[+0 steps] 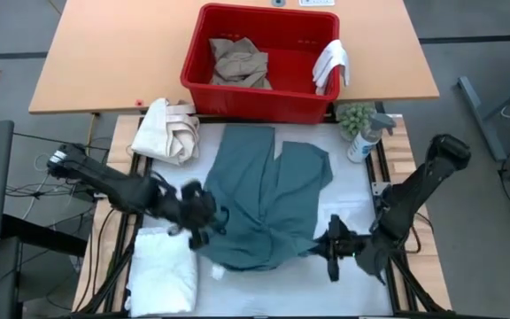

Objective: Fold Laundry from Bin
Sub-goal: Fold the blue pants

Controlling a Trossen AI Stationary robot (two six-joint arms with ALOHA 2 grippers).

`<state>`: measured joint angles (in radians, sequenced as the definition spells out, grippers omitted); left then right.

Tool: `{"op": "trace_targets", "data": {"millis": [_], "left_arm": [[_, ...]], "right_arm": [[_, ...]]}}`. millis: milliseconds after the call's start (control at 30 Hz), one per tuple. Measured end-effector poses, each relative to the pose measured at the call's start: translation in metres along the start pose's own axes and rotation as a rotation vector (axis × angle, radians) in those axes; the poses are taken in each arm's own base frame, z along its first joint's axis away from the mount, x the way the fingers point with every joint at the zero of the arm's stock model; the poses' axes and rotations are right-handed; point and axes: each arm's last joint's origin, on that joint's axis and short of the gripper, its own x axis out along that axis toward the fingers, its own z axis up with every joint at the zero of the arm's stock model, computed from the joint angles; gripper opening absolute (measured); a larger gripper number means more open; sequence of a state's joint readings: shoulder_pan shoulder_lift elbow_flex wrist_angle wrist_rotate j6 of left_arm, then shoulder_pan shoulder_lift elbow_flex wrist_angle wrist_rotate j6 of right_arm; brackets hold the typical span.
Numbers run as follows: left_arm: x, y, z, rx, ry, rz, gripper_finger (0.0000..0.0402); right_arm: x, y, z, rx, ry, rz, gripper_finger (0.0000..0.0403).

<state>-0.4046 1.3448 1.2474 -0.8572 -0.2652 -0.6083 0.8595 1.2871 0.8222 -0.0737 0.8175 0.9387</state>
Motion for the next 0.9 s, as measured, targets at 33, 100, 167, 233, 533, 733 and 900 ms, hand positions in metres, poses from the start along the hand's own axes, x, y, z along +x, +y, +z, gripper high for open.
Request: {"op": "trace_targets", "data": {"millis": [33, 100, 167, 233, 533, 733, 900], "left_arm": [[0.012, -0.003, -0.011, -0.026, 0.016, -0.027, 0.0001], [0.03, -0.007, -0.027, -0.102, 0.039, -0.08, 0.0001], [0.045, -0.008, -0.039, -0.198, 0.079, -0.119, 0.0002], [0.053, -0.008, -0.05, -0.285, 0.143, -0.145, 0.0009], [0.046, -0.032, -0.066, -0.296, 0.285, -0.339, 0.0127], [0.033, -0.047, -0.063, -0.335, 0.392, -0.488, 0.021], [0.022, -0.057, -0.059, -0.298, 0.343, -0.51, 0.0229]], "right_arm": [[0.002, 0.003, -0.006, 0.03, 0.007, 0.006, 0.0034], [0.008, 0.006, -0.022, 0.061, 0.044, 0.006, 0.0034], [0.013, 0.01, -0.033, 0.086, 0.085, 0.036, 0.0035], [0.018, 0.016, -0.039, 0.118, 0.115, 0.09, 0.0053], [0.024, 0.033, -0.056, 0.302, 0.446, 0.309, 0.016], [0.003, 0.044, -0.05, 0.368, 0.692, 0.351, 0.0193], [-0.02, 0.036, -0.051, 0.306, 0.931, 0.197, 0.0194]]}}
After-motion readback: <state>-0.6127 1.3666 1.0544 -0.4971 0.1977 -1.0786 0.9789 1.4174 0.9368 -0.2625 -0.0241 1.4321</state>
